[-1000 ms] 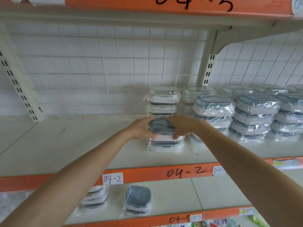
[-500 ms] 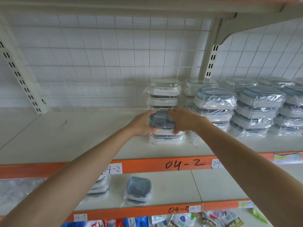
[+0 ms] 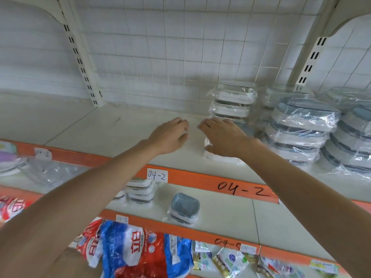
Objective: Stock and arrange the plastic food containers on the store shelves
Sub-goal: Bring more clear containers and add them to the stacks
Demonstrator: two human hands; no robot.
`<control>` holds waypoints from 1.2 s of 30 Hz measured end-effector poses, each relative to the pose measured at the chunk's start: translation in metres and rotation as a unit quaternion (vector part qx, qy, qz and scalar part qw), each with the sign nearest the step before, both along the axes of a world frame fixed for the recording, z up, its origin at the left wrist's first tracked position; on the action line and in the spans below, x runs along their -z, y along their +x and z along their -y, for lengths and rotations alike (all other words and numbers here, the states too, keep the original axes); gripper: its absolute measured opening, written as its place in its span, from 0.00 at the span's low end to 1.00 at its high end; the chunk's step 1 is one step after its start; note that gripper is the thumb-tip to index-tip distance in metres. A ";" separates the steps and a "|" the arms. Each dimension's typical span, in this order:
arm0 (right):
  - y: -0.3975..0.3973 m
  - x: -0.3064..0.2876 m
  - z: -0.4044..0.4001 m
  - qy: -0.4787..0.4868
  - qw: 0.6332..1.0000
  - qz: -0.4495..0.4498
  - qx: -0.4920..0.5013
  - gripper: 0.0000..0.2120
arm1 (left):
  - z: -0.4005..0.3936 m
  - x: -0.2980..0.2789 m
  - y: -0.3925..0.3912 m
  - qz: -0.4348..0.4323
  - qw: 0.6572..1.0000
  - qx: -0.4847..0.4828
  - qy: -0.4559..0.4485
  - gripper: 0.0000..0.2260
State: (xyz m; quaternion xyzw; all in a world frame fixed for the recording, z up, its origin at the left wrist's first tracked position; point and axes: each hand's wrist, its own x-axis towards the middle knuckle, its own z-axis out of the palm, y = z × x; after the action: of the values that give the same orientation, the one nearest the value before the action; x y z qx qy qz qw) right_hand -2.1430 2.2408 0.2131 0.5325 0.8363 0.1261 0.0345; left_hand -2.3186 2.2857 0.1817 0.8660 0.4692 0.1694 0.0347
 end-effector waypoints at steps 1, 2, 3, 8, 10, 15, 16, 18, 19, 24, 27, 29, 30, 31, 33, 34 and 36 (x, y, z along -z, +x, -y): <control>-0.012 0.004 -0.001 0.004 1.000 -0.004 -0.021 0.26 | 0.006 0.003 -0.011 -0.005 1.000 -0.015 0.003 0.12; -0.023 0.008 -0.002 0.001 0.999 -0.012 -0.040 0.26 | 0.012 0.008 -0.022 -0.007 0.999 -0.032 0.004 0.12; -0.036 0.013 -0.002 -0.007 0.998 -0.023 -0.057 0.25 | 0.020 0.012 -0.034 -0.009 0.999 -0.049 0.005 0.12; -0.094 0.036 0.006 -0.083 0.986 -0.068 -0.126 0.21 | 0.058 0.031 -0.092 -0.029 0.993 -0.106 0.036 0.11; -0.112 0.044 0.009 -0.107 0.979 -0.090 -0.151 0.18 | 0.069 0.035 -0.112 -0.039 0.992 -0.113 0.043 0.09; -0.145 0.075 0.017 -0.155 0.964 -0.103 -0.187 0.15 | 0.090 0.065 -0.149 -0.042 0.991 -0.128 0.007 0.07; -0.150 0.086 0.019 -0.156 0.964 -0.100 -0.191 0.15 | 0.093 0.075 -0.154 -0.048 0.990 -0.131 -0.008 0.07; -0.155 0.111 0.024 -0.126 0.968 -0.094 -0.196 0.16 | 0.096 0.098 -0.161 -0.051 0.989 -0.131 -0.045 0.10; -0.157 0.123 0.027 -0.102 0.971 -0.090 -0.195 0.15 | 0.096 0.111 -0.162 -0.050 0.988 -0.133 -0.065 0.11; -0.161 0.190 0.049 -0.140 0.972 -0.115 -0.147 0.17 | 0.106 0.184 -0.150 -0.060 0.976 -0.136 -0.160 0.14; -0.147 0.230 0.056 -0.199 0.967 -0.130 -0.090 0.18 | 0.110 0.221 -0.134 -0.064 0.971 -0.122 -0.196 0.15; -0.136 0.245 0.058 -0.213 0.966 -0.128 -0.063 0.18 | 0.110 0.235 -0.126 -0.058 0.968 -0.119 -0.214 0.16; -0.129 0.255 0.058 -0.218 0.967 -0.124 -0.046 0.18 | 0.107 0.244 -0.121 -0.057 0.966 -0.114 -0.224 0.16; -0.122 0.266 0.058 -0.221 0.967 -0.125 -0.029 0.19 | 0.104 0.253 -0.116 -0.055 0.966 -0.110 -0.229 0.16; -0.109 0.287 0.059 -0.229 0.964 -0.131 0.005 0.20 | 0.098 0.270 -0.106 -0.059 0.965 -0.103 -0.232 0.15; -0.104 0.297 0.060 -0.232 0.963 -0.133 0.019 0.21 | 0.095 0.278 -0.102 -0.060 0.966 -0.101 -0.231 0.16; -0.094 0.314 0.060 -0.230 0.963 -0.133 0.037 0.24 | 0.088 0.293 -0.093 -0.058 0.968 -0.095 -0.227 0.17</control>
State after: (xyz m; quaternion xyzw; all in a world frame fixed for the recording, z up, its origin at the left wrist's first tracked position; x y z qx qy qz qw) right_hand -2.2371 2.1808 -0.1006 0.5523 0.8198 -0.1432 0.0494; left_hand -2.4115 2.1979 -0.1115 0.7955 0.5764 0.0101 0.1868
